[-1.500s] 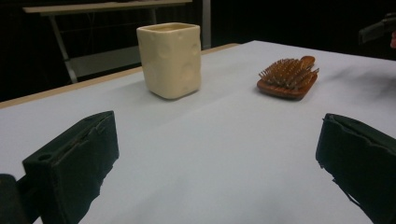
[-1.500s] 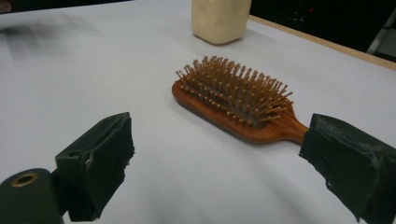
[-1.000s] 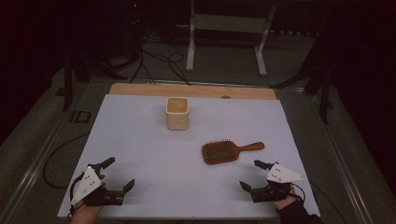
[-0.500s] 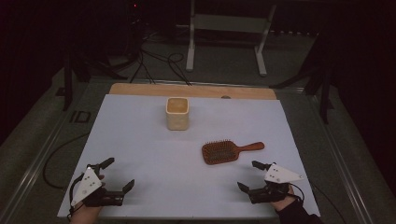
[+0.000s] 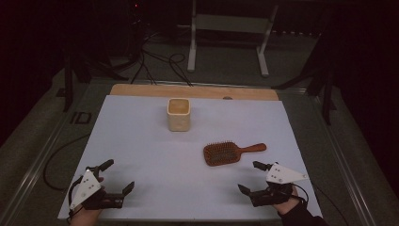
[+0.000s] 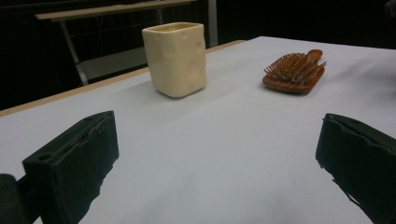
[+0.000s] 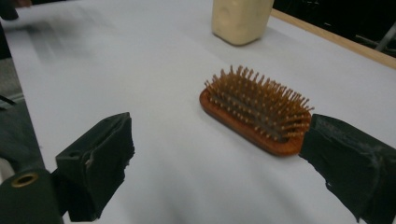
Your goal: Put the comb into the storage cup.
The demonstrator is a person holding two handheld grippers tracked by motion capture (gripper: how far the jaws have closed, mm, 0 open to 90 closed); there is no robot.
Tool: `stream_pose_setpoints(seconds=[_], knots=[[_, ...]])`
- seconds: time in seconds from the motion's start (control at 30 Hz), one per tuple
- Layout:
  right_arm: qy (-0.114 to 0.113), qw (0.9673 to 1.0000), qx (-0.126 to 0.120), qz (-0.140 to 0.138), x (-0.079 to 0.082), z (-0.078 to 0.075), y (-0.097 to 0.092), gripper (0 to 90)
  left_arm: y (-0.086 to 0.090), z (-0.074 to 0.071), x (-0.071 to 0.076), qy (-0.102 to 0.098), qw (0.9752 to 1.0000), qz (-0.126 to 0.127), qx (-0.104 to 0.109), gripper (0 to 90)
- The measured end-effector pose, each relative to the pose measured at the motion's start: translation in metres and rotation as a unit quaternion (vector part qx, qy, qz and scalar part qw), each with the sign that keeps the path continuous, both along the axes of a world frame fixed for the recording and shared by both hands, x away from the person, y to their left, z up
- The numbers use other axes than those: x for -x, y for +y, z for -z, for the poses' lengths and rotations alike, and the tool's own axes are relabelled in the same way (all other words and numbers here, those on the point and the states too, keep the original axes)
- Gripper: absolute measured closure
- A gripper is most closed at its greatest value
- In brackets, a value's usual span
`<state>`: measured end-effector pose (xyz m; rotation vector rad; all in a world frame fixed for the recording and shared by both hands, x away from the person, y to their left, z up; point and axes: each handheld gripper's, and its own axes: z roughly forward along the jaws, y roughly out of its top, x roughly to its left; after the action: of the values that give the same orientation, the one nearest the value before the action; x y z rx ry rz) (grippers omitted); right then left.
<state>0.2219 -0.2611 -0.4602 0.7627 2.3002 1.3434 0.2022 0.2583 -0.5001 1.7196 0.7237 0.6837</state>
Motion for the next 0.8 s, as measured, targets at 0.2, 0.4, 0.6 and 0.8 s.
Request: stream_pose_setpoints(seconds=[0.2,0.4,0.6,0.8], knots=[[-0.008,1.0,-0.003,0.0,-0.003,-0.02,-0.001,8.1,-0.001,0.0,0.0,0.001,1.0,0.002,-0.001,0.0],[-0.029,0.9995,0.001,0.013,-0.009,-0.04,-0.002,8.0,0.0,0.0,0.0,0.0,1.0,-0.001,0.001,0.0],[-0.047,0.9988,0.007,0.014,-0.018,-0.055,0.0,8.1,0.0,0.001,0.0,0.001,1.0,0.0,0.002,0.0],[-0.062,0.9978,0.007,0.021,-0.028,-0.068,-0.001,8.1,0.0,0.001,-0.001,0.001,1.0,0.001,0.003,0.0]])
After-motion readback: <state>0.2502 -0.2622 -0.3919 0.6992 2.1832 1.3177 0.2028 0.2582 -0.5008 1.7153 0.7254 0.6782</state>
